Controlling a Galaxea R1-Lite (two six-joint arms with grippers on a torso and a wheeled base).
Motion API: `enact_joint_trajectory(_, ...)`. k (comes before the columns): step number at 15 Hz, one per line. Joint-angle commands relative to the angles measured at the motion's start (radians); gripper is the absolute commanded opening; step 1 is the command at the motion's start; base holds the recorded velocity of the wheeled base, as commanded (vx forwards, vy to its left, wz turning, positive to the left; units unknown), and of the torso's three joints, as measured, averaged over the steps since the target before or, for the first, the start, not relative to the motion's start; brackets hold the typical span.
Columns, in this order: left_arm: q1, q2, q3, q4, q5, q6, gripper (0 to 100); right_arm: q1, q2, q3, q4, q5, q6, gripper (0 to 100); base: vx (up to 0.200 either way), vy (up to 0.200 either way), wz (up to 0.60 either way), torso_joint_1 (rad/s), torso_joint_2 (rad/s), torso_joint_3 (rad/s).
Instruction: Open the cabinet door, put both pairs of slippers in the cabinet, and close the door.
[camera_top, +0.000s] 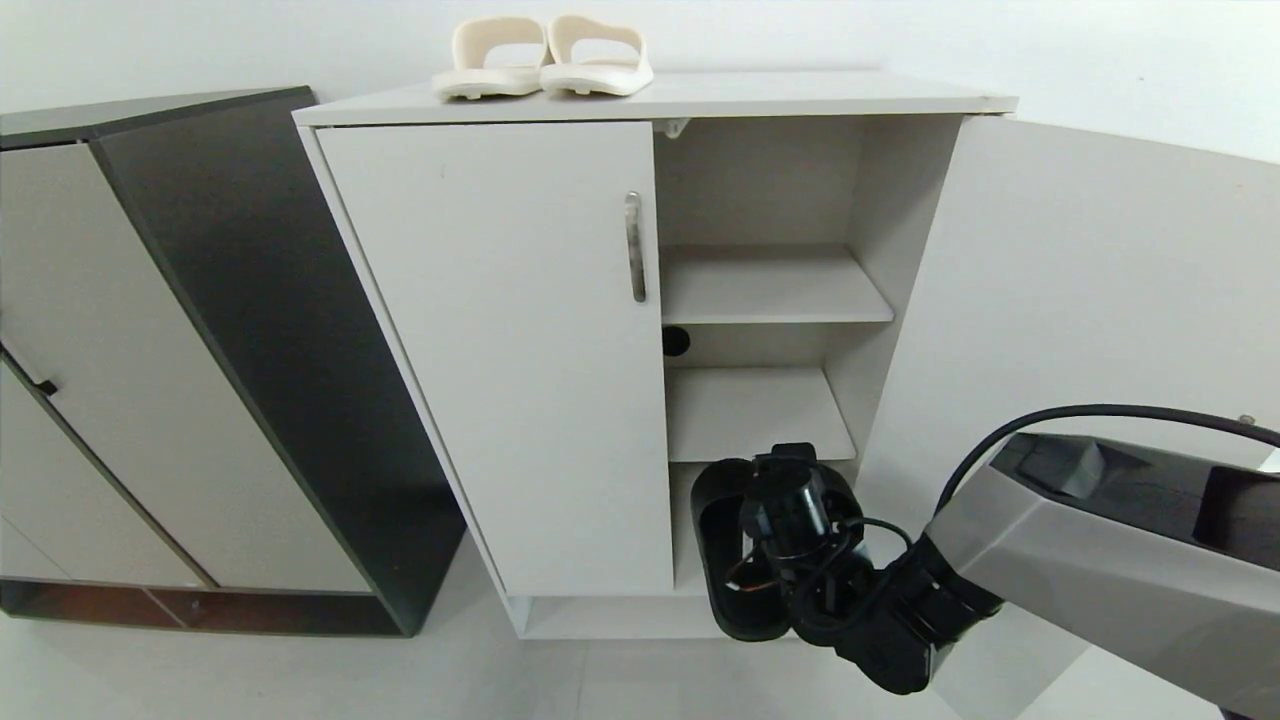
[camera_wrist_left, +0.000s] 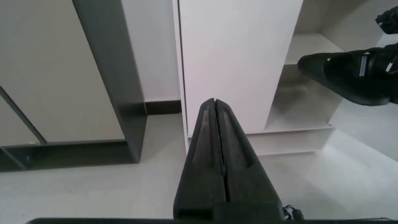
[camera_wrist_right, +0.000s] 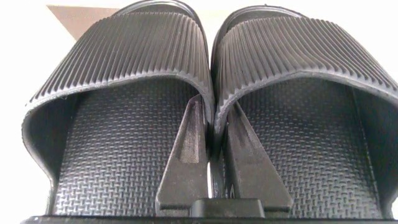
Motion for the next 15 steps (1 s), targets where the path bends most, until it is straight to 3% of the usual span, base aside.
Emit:
enact_joint_trajectory(1,0.0,0.001,0.0,0.0,0.0,0.0,0,-0.004,0.011,-0.007,-0.003,-0.001,0.0,0,0.0,0.0,0.0,0.002,0.0,-0.193)
enact_joint_trajectory(4,0.0,0.001,0.0,0.0,0.0,0.002,0,-0.002,0.008,0.001,-0.089,-0.01,-0.03,0,0.0,0.0,0.0,0.004,0.0,-0.172)
enact_joint_trajectory(8,0.0,0.001,0.0,0.0,0.0,0.003,0,-0.004,0.048,0.079,-0.402,-0.04,-0.197,0,0.0,0.0,0.0,0.0,0.0,0.0)
enact_joint_trajectory(10,0.0,0.001,0.0,0.0,0.002,0.005,0,-0.013,0.1,0.079,-0.468,-0.04,-0.211,0,0.0,0.0,0.0,0.0,0.0,0.0)
enact_joint_trajectory(15,0.0,0.001,0.0,0.0,0.0,-0.001,0,-0.047,0.132,0.052,-0.474,-0.035,-0.207,0,0.0,0.0,0.0,0.0,0.0,0.0)
